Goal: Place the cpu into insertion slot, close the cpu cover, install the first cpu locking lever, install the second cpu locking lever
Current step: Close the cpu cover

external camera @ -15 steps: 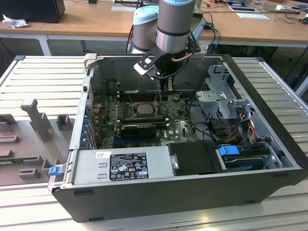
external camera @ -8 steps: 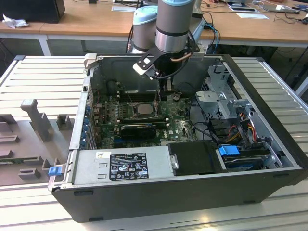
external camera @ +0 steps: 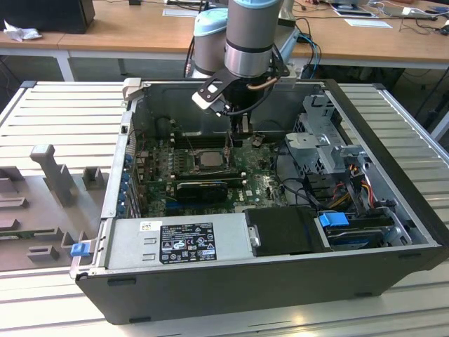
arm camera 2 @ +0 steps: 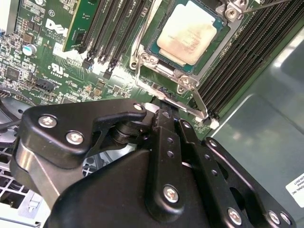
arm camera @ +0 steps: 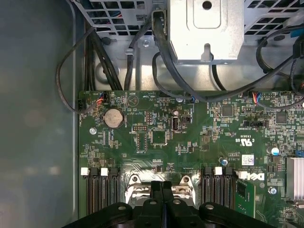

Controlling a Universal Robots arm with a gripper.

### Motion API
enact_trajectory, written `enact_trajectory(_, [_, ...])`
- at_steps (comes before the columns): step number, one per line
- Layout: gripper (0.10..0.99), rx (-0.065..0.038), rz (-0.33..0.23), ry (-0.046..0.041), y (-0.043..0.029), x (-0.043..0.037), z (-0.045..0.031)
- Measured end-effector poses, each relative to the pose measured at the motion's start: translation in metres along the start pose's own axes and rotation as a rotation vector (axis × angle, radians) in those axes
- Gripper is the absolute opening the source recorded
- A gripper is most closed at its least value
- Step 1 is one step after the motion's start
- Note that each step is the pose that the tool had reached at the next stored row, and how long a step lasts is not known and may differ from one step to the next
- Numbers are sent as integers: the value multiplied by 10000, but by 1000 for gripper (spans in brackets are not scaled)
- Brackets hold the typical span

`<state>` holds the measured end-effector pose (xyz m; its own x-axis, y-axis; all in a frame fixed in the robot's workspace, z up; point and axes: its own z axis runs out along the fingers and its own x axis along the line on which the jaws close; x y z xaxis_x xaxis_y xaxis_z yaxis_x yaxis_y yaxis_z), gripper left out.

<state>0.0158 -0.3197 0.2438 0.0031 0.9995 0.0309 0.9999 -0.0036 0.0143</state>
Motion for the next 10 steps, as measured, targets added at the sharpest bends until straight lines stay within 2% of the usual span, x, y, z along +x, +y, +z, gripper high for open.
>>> enact_trajectory(10, [106,1,0,0,-32,0,-1])
